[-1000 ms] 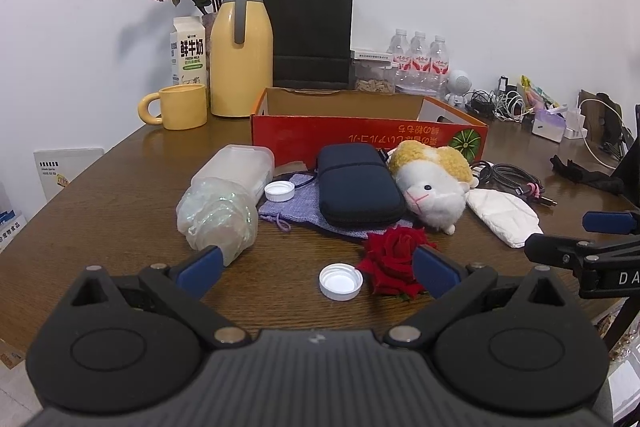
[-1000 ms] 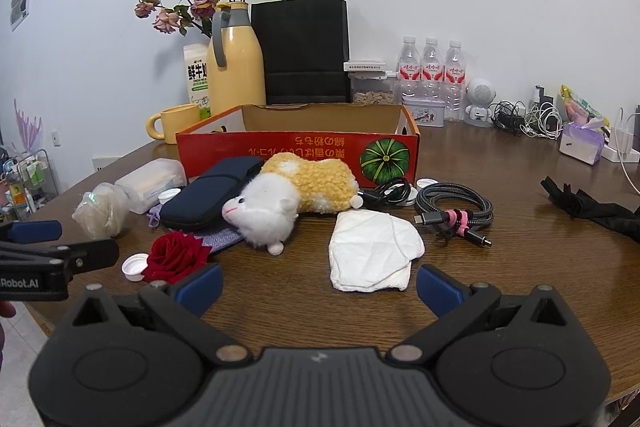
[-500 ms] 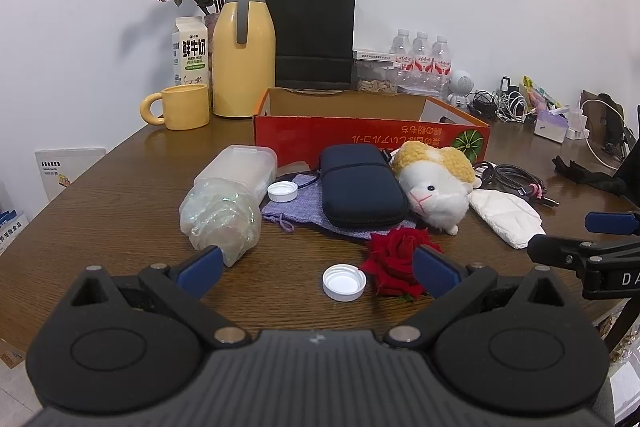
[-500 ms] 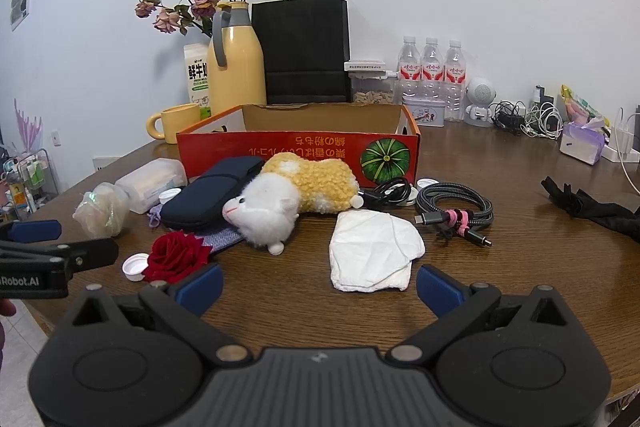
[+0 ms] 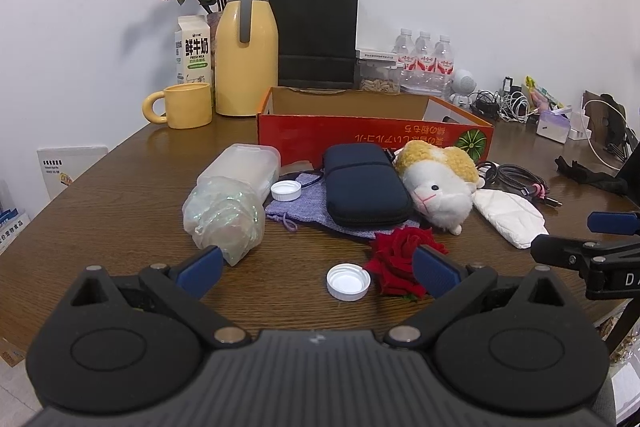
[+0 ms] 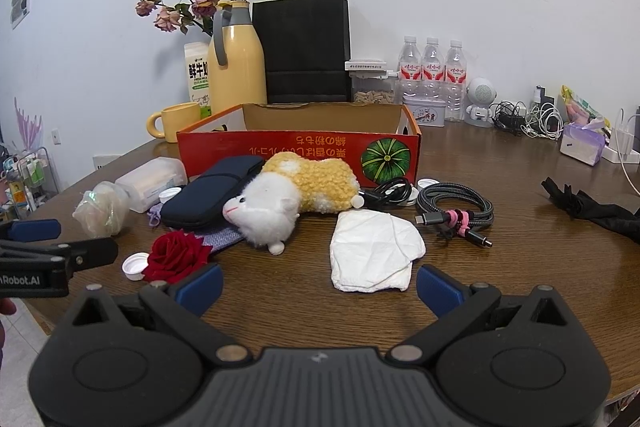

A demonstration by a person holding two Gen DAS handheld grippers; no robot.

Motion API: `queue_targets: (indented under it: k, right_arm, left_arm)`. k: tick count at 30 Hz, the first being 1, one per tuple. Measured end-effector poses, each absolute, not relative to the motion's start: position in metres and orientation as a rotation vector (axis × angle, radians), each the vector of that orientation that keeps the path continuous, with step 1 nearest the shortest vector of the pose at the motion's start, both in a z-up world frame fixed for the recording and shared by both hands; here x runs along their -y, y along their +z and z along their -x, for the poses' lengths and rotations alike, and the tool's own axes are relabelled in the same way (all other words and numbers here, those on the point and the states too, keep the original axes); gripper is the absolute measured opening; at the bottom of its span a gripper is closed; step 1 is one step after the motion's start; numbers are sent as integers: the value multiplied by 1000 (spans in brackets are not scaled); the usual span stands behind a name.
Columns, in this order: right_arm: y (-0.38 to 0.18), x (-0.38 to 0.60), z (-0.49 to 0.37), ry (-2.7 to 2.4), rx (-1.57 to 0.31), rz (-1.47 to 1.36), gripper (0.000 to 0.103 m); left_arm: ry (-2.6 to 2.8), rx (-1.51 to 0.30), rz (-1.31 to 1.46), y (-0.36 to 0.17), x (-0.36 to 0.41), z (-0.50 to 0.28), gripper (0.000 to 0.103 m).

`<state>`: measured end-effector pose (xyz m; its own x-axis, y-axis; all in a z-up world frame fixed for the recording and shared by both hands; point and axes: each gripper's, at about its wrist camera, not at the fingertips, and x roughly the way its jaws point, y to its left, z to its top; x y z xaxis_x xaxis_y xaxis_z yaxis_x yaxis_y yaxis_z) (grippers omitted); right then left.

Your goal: Organize objects

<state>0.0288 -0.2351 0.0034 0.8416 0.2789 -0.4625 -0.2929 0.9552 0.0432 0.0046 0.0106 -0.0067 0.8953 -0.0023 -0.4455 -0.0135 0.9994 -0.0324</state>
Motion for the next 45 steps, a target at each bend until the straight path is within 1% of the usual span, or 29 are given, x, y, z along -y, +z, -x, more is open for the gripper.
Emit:
queue_targets:
  k: [34,45]
  right_arm:
    - [0,235,-30,300,-497,27,103]
    - [-6,241,-56,263,-524,68,103]
  left_arm:
    - [11,-459,37,-9,-13,-3,103]
    - [55,-431,30,-1,-22,-12,103]
